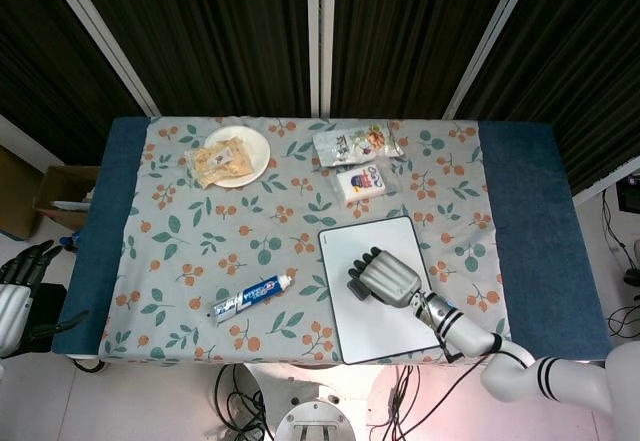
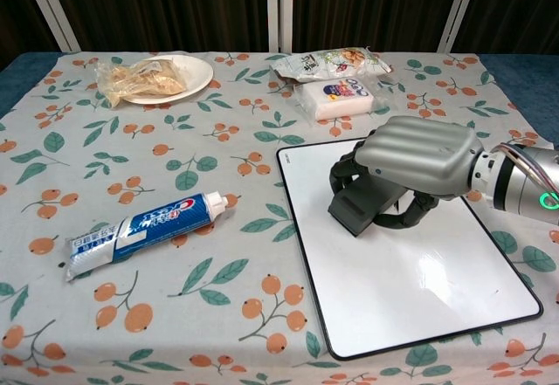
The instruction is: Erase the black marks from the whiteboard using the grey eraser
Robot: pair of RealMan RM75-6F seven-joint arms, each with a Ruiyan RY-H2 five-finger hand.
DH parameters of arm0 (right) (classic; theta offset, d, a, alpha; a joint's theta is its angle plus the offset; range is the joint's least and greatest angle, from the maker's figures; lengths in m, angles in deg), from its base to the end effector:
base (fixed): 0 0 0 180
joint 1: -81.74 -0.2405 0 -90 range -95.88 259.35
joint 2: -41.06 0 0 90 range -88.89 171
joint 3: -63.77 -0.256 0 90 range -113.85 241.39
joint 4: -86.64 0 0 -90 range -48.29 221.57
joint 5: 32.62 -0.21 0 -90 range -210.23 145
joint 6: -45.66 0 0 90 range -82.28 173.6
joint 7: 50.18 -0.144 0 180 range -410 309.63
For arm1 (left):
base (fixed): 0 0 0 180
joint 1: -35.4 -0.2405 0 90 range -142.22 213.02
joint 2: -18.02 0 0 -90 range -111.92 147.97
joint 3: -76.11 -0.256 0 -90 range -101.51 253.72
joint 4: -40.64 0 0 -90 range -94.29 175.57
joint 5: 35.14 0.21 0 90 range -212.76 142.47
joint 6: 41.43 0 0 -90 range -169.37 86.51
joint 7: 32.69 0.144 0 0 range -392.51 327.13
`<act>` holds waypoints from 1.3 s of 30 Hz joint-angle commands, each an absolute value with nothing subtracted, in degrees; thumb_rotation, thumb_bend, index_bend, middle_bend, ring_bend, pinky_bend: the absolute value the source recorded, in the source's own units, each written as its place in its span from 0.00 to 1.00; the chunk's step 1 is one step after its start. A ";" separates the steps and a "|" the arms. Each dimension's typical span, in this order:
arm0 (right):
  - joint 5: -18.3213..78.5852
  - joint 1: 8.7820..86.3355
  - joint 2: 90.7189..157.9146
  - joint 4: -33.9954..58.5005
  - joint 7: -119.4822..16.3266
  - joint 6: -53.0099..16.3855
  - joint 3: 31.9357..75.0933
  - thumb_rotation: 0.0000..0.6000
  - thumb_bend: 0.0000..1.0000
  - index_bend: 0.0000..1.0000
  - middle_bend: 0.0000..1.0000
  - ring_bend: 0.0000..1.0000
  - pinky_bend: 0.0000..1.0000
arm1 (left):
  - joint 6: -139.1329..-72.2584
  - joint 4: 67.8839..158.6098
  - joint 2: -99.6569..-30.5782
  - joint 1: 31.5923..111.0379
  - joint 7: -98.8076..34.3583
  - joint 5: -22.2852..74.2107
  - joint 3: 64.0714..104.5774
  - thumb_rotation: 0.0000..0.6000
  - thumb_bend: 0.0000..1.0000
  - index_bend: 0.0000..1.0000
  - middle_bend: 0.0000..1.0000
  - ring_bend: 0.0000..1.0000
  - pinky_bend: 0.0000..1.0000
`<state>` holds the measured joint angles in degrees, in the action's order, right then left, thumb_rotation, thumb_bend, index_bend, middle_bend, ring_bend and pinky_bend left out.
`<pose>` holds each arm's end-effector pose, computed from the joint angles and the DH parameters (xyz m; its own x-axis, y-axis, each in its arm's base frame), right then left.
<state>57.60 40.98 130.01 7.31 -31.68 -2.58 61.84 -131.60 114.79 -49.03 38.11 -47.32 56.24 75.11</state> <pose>-0.1639 -0.2964 -0.0506 0.7436 -0.1625 0.6486 -0.5349 -0.7266 0.4312 -0.3583 0.1575 0.1725 0.4099 0.0013 0.9121 0.9101 -0.0675 -0.4089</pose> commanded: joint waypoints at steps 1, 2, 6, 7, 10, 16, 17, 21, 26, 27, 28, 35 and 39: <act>54.69 40.10 130.79 8.76 -30.46 -1.18 60.10 1.00 0.34 0.71 0.59 0.46 0.54 | -131.69 114.85 -48.95 38.05 -47.32 56.27 75.12 0.41 0.03 0.09 0.07 0.08 0.19; 54.03 39.94 130.90 9.08 -30.30 -0.95 59.80 1.00 0.34 0.71 0.59 0.46 0.54 | -131.73 114.87 -48.92 38.02 -47.32 56.29 75.12 0.41 0.03 0.09 0.07 0.08 0.19; 51.92 39.47 130.91 10.22 -30.15 -0.50 58.97 1.00 0.34 0.71 0.59 0.46 0.54 | -131.76 115.04 -48.72 37.99 -47.48 56.43 75.06 0.41 0.04 0.09 0.07 0.08 0.19; 51.61 39.46 130.80 10.35 -30.13 -0.53 58.91 1.00 0.34 0.71 0.59 0.46 0.54 | -131.75 115.08 -48.67 38.00 -47.48 56.43 75.06 0.42 0.03 0.10 0.07 0.08 0.19; 51.01 39.67 129.91 10.02 -30.18 -0.60 59.34 1.00 0.34 0.71 0.59 0.46 0.54 | -131.77 115.19 -48.60 37.98 -47.36 56.45 75.08 0.42 0.03 0.09 0.07 0.08 0.19; 51.90 40.96 126.44 6.98 -30.36 -1.10 62.34 1.00 0.34 0.71 0.59 0.46 0.54 | -131.56 115.36 -48.68 38.03 -46.95 56.50 75.04 0.41 0.03 0.09 0.07 0.08 0.19; 52.19 41.22 125.70 6.16 -30.98 -1.14 62.98 1.00 0.34 0.71 0.59 0.46 0.54 | -131.54 115.47 -48.69 38.05 -46.81 56.57 75.03 0.41 0.03 0.09 0.07 0.08 0.19; 54.03 41.96 123.28 3.33 -32.68 -1.75 65.13 1.00 0.34 0.71 0.59 0.46 0.54 | -131.60 115.96 -48.66 38.15 -46.25 56.87 74.99 0.42 0.03 0.09 0.07 0.08 0.19; 56.49 42.84 121.14 0.12 -34.27 -2.45 67.88 1.00 0.34 0.71 0.60 0.46 0.54 | -131.50 116.54 -48.65 38.29 -45.68 57.11 74.95 0.41 0.04 0.09 0.07 0.08 0.19; 57.10 43.02 120.79 -0.55 -34.68 -2.54 68.54 1.00 0.34 0.71 0.60 0.46 0.54 | -131.42 116.61 -48.66 38.31 -45.58 57.11 74.93 0.41 0.04 0.10 0.07 0.08 0.19; 57.70 43.15 120.58 -0.98 -35.03 -2.71 69.05 1.00 0.34 0.71 0.60 0.46 0.54 | -131.32 116.63 -48.66 38.32 -45.50 57.08 74.91 0.41 0.04 0.10 0.07 0.08 0.19; 63.11 43.31 120.14 -2.68 -37.34 -4.67 71.66 1.00 0.34 0.71 0.60 0.46 0.54 | -131.33 116.79 -48.36 38.20 -45.30 56.61 75.11 0.41 0.03 0.09 0.07 0.08 0.19; 64.19 42.67 121.60 -2.09 -37.79 -4.89 71.06 1.00 0.34 0.71 0.60 0.46 0.54 | -131.20 116.67 -48.46 38.21 -45.41 56.56 75.10 0.41 0.04 0.10 0.07 0.08 0.19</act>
<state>63.93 42.92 121.11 -2.34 -37.66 -4.79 71.31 -131.20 116.66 -48.46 38.20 -45.41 56.56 75.10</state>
